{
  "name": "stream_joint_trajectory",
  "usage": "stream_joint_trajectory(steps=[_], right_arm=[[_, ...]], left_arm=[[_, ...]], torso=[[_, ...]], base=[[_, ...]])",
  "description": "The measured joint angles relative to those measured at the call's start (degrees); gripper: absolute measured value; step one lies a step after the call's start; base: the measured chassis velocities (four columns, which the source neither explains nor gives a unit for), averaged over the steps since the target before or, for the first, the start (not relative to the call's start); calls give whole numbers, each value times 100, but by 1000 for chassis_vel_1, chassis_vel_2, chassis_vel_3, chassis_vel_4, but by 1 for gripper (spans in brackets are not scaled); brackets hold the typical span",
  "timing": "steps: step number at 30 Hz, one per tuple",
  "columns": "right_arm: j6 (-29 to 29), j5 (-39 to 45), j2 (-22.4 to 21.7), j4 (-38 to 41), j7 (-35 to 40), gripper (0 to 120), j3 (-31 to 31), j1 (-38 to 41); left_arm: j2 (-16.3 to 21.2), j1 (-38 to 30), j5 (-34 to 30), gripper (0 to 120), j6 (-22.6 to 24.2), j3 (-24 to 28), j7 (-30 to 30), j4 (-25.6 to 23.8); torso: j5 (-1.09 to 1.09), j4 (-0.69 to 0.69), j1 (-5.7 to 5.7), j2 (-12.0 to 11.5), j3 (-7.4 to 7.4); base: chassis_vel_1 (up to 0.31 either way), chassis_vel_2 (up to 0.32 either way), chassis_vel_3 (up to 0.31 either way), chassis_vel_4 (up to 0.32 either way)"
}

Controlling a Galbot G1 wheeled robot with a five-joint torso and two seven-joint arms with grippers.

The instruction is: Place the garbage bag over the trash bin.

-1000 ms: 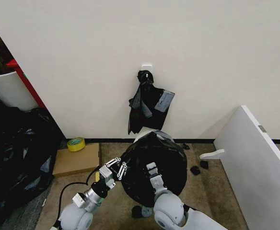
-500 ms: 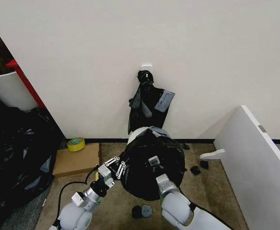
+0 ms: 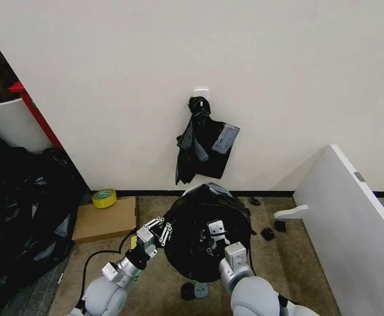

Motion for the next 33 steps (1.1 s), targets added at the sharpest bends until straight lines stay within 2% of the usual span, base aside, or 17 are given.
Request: stream_joint_trajectory(steps=[1, 4, 15, 22, 28, 33], right_arm=[[-275, 155, 26, 53, 147, 0, -55, 17], [-588, 284, 137, -100, 352, 0, -183, 131], [-594, -198, 618, -1303, 348, 0, -356, 709], [-807, -327, 687, -1582, 493, 0, -374, 770], [-156, -1173, 642, -1894, 107, 0, -204, 718], [40, -1170, 446, -1375, -41, 0, -78, 581]], left_arm=[[5, 9, 1, 4, 0, -8, -1, -15], [10, 41, 3, 4, 0, -12, 0, -69], [6, 175, 98, 4, -36, 18, 62, -204], [21, 172, 93, 4, -49, 19, 73, -231], [4, 137, 81, 4, -61, 40, 79, -217], [16, 107, 63, 4, -69, 40, 80, -174]], torso=[[0, 0, 0, 0, 0], [0, 0, 0, 0, 0], [1, 1, 0, 0, 0], [0, 0, 0, 0, 0], [0, -1, 0, 0, 0], [0, 1, 0, 0, 0]], base=[[0, 0, 0, 0], [0, 0, 0, 0], [0, 0, 0, 0], [0, 0, 0, 0], [0, 0, 0, 0], [0, 0, 0, 0]])
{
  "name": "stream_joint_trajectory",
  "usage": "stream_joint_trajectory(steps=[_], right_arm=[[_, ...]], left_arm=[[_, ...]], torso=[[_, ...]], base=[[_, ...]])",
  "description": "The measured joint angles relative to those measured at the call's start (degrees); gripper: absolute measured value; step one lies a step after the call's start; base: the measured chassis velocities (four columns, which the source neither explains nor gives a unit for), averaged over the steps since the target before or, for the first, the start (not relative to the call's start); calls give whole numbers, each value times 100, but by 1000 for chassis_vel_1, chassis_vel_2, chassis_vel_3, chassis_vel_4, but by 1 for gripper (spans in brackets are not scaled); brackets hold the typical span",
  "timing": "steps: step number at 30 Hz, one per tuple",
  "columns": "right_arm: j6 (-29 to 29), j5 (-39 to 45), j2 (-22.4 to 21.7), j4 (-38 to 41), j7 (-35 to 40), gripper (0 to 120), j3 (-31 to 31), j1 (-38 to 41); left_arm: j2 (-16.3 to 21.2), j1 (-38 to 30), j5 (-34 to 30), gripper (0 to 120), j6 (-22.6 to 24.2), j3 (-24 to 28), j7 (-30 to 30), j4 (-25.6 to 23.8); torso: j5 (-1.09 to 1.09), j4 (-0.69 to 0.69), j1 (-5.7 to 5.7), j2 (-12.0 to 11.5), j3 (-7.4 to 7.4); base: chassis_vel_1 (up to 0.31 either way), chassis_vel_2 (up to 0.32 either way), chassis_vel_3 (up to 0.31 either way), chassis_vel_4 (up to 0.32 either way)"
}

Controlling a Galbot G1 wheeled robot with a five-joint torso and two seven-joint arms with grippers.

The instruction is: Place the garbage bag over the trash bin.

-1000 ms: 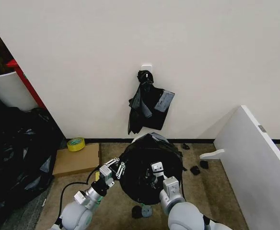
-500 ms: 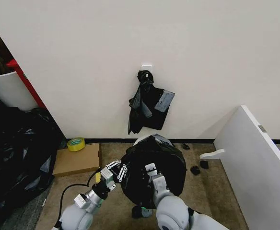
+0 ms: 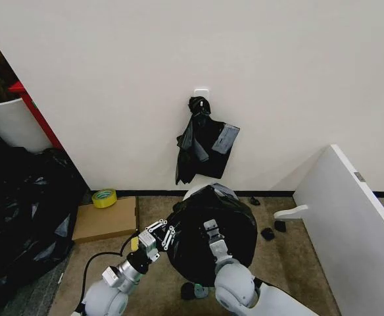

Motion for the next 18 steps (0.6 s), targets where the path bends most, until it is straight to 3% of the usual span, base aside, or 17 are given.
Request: stream_joint_trajectory(steps=[4, 9, 18], right_arm=[[-325, 803, -229, 674, 194, 0, 27, -210], [-552, 1333, -244, 976, 403, 0, -1, -358], [-1205, 1528, -81, 777, 847, 0, -305, -390]], left_arm=[[4, -33, -18, 4, -5, -3, -2, 58], [-5, -57, -19, 4, -7, 16, -2, 99], [2, -23, -20, 4, -7, -5, -4, 11]], torso=[[0, -1, 0, 0, 0], [-1, -1, 0, 0, 0], [0, -1, 0, 0, 0]], base=[[0, 0, 0, 0], [0, 0, 0, 0], [0, 0, 0, 0]])
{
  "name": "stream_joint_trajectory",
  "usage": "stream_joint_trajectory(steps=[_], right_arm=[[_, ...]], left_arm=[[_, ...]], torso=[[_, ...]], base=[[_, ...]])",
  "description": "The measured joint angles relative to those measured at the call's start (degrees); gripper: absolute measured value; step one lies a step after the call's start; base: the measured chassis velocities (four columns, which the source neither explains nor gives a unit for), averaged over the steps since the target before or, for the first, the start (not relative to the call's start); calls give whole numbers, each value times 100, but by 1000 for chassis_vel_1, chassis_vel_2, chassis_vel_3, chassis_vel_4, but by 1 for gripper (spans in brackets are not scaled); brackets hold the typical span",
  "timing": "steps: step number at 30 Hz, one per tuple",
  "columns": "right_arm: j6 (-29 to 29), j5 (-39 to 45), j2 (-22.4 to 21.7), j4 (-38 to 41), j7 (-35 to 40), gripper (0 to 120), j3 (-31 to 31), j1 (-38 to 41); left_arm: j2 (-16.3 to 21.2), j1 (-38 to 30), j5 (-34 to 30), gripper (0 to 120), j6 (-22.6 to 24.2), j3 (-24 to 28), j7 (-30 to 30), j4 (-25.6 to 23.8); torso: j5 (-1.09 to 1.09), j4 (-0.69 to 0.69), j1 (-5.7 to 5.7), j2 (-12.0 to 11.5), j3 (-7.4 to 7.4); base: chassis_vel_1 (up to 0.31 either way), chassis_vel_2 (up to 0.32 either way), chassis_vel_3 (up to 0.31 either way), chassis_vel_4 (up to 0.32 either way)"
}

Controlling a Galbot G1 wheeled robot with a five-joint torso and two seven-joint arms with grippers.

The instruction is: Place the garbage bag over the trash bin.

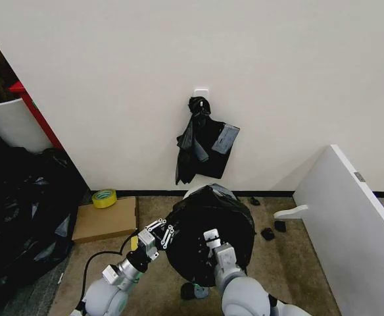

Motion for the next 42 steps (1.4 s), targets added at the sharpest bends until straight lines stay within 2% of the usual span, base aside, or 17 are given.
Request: stream_joint_trajectory(steps=[11, 19, 23, 24, 28, 31, 40, 42], right_arm=[[-114, -207, 207, -456, 89, 0, -37, 223], [188, -961, 329, -789, -150, 0, 105, 298], [851, -1332, 136, -213, -577, 0, 361, 52], [851, -1332, 136, -213, -577, 0, 361, 52], [2045, -2077, -198, 202, -1333, 0, 622, -474], [2686, -2707, -362, 303, -1691, 0, 684, -750], [3292, -3750, -260, 527, -1834, 0, 1007, -1276], [3543, -4266, -195, 545, -1837, 0, 1258, -1421]], left_arm=[[2, 63, -1, 4, -7, -23, 4, -82], [-7, 62, 1, 4, -13, -26, 9, -72], [-8, -4, -254, 4, 32, -62, -32, 45], [-8, -4, -254, 4, 32, -62, -32, 45], [-36, -101, -747, 4, 223, -68, -138, 130], [-39, -131, -975, 4, 327, -112, -155, 125], [-48, -164, -1634, 4, 568, -166, -149, 42], [-48, -175, -2047, 4, 689, -190, -83, 28]], torso=[[0, 1, 0, 0, 0], [0, 1, 0, 0, 0], [0, 1, 0, 0, 0], [0, 1, 0, 0, 0], [-1, -1, 0, 0, 0], [-1, -2, 0, 0, 0], [0, 0, 0, 0, 0], [1, 1, 0, 0, 0]], base=[[0, 0, 0, 0], [0, 0, 0, 0], [0, 0, 0, 0], [0, 0, 0, 0], [0, 0, 0, 0], [0, 0, 0, 0], [0, 0, 0, 0], [0, 0, 0, 0]])
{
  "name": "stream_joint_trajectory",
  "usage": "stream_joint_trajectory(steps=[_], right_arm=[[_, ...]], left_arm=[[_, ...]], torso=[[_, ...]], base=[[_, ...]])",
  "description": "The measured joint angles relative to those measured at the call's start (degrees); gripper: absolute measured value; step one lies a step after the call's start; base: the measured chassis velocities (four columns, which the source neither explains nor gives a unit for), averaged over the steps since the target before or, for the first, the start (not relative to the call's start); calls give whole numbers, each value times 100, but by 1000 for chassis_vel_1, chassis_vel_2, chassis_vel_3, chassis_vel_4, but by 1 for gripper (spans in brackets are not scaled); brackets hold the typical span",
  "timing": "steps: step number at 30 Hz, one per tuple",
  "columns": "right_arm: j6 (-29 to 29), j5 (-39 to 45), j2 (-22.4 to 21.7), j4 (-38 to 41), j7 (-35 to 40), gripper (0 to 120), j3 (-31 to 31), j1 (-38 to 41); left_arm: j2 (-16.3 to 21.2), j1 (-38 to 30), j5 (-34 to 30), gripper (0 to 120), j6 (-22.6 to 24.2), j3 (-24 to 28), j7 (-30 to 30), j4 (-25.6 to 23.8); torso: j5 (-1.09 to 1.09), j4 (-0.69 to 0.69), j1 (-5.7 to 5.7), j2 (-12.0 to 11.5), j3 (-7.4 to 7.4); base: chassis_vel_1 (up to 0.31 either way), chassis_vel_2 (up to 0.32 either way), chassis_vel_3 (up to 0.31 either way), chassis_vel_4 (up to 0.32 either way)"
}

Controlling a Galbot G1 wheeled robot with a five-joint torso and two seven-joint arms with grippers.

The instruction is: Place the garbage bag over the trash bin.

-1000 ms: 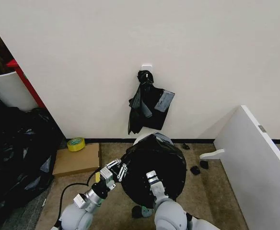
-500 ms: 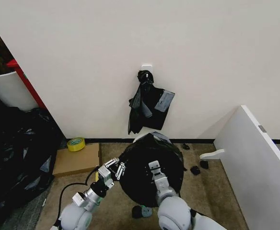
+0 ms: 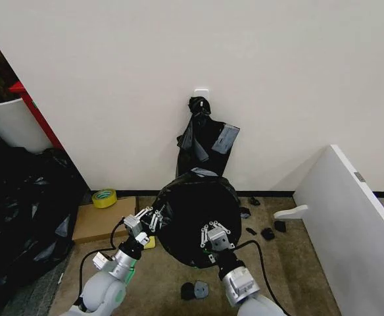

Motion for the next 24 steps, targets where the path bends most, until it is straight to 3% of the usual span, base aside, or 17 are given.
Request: stream_joint_trajectory(steps=[5, 8, 12, 21, 24], right_arm=[[930, -1591, 133, -145, -84, 0, 754, -281], [1027, -1811, 151, -111, -40, 2, 832, -374], [1050, -1907, 216, 36, 99, 18, 847, -495], [1262, -1807, 396, 113, 311, 50, 987, -461], [1286, -1305, 497, 196, 510, 62, 1138, -396]], left_arm=[[-14, -96, -1193, 4, 522, -51, 75, -6], [-25, -135, -1509, 4, 711, -61, 78, -5], [-57, -169, -2004, 4, 1066, -74, 77, -66], [-72, -126, -2031, 4, 1236, -108, -97, -201], [-51, -45, -1616, 4, 1450, -103, -965, -540]], torso=[[-1, -1, 0, 0, 0], [0, -1, 0, 0, 0], [0, -1, 0, 0, 0], [-1, -1, 0, 0, 0], [0, -1, 0, 0, 0]], base=[[0, 0, 0, 0], [0, 0, 0, 0], [0, 0, 0, 0], [0, 0, 0, 0], [0, 0, 0, 0]])
